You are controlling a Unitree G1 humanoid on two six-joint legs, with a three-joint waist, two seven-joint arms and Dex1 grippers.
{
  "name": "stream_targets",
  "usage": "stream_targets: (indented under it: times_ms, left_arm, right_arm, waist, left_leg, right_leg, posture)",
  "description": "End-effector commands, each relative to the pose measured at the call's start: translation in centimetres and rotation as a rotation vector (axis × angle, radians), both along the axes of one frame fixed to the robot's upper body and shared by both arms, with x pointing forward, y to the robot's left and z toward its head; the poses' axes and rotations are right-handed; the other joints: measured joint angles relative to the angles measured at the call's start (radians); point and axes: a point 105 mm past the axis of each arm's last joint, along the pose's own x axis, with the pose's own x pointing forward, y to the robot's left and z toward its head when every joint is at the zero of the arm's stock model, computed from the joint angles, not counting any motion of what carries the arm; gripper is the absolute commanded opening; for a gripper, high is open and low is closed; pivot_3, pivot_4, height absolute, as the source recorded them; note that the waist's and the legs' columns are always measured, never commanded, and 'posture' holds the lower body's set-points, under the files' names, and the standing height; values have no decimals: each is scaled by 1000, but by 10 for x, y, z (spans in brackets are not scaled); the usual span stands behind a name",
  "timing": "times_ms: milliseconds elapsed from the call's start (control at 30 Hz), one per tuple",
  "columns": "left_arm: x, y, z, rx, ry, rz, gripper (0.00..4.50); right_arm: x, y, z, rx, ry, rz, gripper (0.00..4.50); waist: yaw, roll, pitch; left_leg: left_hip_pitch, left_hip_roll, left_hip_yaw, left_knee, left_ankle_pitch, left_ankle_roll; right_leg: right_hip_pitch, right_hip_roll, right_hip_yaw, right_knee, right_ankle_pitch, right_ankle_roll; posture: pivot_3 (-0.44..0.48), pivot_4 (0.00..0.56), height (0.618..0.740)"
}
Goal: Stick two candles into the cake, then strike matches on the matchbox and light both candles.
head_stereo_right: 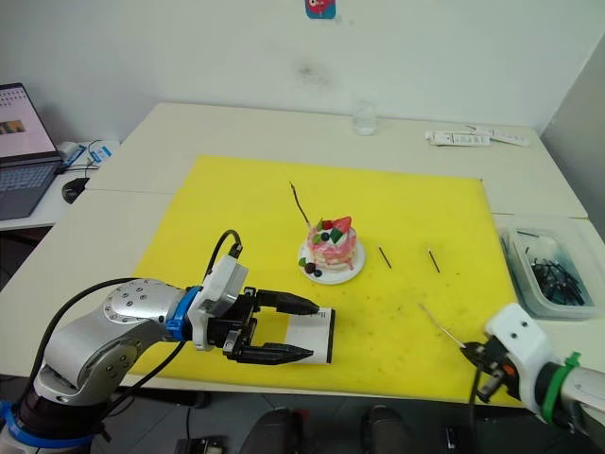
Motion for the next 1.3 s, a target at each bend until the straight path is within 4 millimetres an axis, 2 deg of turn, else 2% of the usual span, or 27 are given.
stream_targets:
  times_ms: [33, 333, 433, 633, 800, 933, 1033, 1300]
  left_arm:
    - [-14, -15, 9, -32, -28, -100, 3329]
    - [-3, -35, 9, -62, -74, -128, 3329]
    - [-1, -36, 8, -66, -79, -125, 3329]
    - [-1, -37, 5, -61, -90, -120, 3329]
    - [-1, -37, 2, -55, -94, -109, 3329]
    - [-3, -39, -2, -43, -102, -107, 3329]
    - [-3, -41, -3, -42, -106, -104, 3329]
    - [-7, -46, -7, -43, -117, -86, 3329]
  right_arm:
    - [1, -10, 3, -39, -60, 60, 34]
    - [12, -14, -5, 4, -50, 49, 34]
    - [14, -13, -3, 19, -61, 51, 658]
    - [16, -11, 11, 1, -93, 74, 2718]
    - [13, -11, 22, -41, -68, 97, 2718]
    - [16, -14, 26, -185, -14, 100, 2718]
    - [21, -9, 33, -219, 38, 91, 2718]
    - [23, -13, 27, -316, 248, 98, 2718]
  waist:
    - [-4, 0, 0]
    - [-5, 1, 0]
    - [-5, 1, 0]
    - [-4, 1, -1]
    - [-4, 2, -1]
    - [-4, 2, -1]
    - [-6, 2, -1]
    - [-3, 2, -1]
  left_leg:
    - [1, 0, 0, 0, 0, 0]
    - [3, -1, 1, 1, 0, 0]
    - [2, -1, 1, 0, 0, 0]
    - [2, 0, 0, 0, 0, 0]
    - [3, 0, 0, 0, 0, 0]
    - [3, 0, 0, 0, 0, 0]
    - [3, 0, 1, 0, 0, 0]
    - [1, 0, 0, 0, 0, 0]
  right_leg:
    - [0, 0, 0, 0, 0, 0]
    - [1, 2, 1, 1, 2, 0]
    - [1, 4, 2, 1, 1, -1]
    - [1, 6, 1, 1, 1, -2]
    - [1, 6, 2, 1, 1, -2]
    - [1, 6, 2, 1, 1, -2]
    - [1, 6, 3, 1, 1, -2]
    - [1, 6, 2, 0, 1, -2]
  posture:
    - [0, 150, 740]
    - [0, 150, 740]
    - [0, 150, 740]
    - [0, 150, 740]
    - [0, 150, 740]
    - [0, 150, 740]
    - [0, 150, 740]
    - [0, 150, 740]
